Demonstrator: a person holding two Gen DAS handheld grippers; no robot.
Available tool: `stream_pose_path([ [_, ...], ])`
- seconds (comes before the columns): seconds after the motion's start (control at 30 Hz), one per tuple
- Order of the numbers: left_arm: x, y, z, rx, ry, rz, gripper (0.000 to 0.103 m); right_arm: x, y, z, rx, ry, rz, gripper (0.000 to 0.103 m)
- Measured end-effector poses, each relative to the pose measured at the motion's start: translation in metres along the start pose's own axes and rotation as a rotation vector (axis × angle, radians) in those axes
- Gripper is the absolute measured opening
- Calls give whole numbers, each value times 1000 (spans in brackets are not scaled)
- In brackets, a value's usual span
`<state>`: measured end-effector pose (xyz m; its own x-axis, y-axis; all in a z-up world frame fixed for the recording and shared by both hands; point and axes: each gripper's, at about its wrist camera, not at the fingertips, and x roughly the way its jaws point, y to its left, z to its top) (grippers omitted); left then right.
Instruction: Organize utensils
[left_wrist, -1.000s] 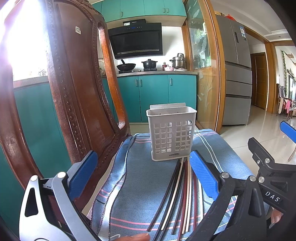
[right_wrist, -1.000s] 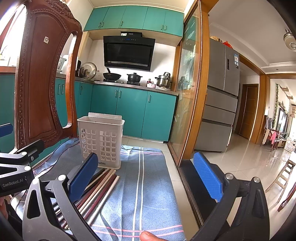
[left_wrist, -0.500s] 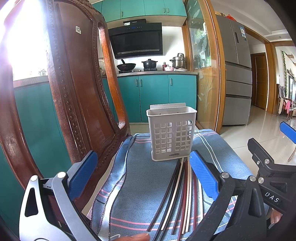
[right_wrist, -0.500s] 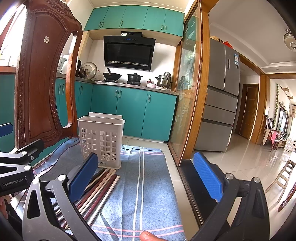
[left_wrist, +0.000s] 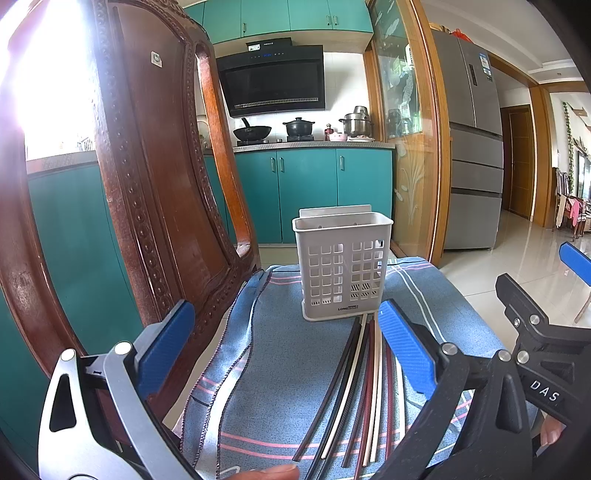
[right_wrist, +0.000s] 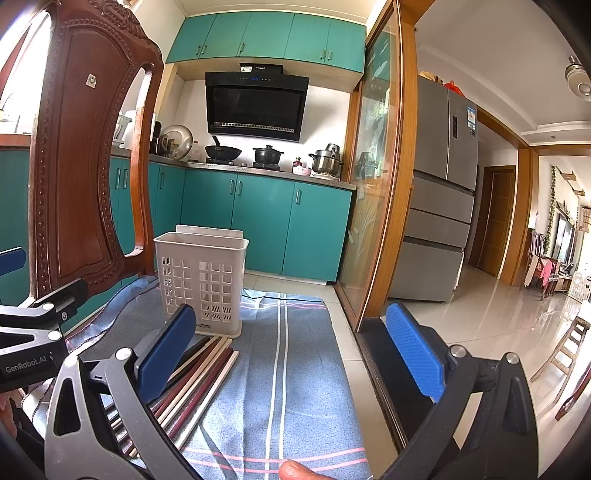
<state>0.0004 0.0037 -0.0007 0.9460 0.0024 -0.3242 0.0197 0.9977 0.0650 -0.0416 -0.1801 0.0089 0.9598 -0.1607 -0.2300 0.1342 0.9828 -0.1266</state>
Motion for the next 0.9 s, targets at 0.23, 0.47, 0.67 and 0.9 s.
stream_pose_path([
  [0.23, -1, -1, 0, -1, -1, 1, 99, 0, -1, 0, 1, -1, 0, 101],
  [0.47, -1, 0, 0, -2, -1, 1, 99, -2, 0, 0, 0, -2, -2, 101],
  [0.67, -1, 0, 0, 0, -1, 1, 99, -2, 0, 0, 1, -2, -4, 101],
  [0.9, -1, -1, 0, -1, 0, 2, 99, -2, -1, 0, -1, -2, -7, 101],
])
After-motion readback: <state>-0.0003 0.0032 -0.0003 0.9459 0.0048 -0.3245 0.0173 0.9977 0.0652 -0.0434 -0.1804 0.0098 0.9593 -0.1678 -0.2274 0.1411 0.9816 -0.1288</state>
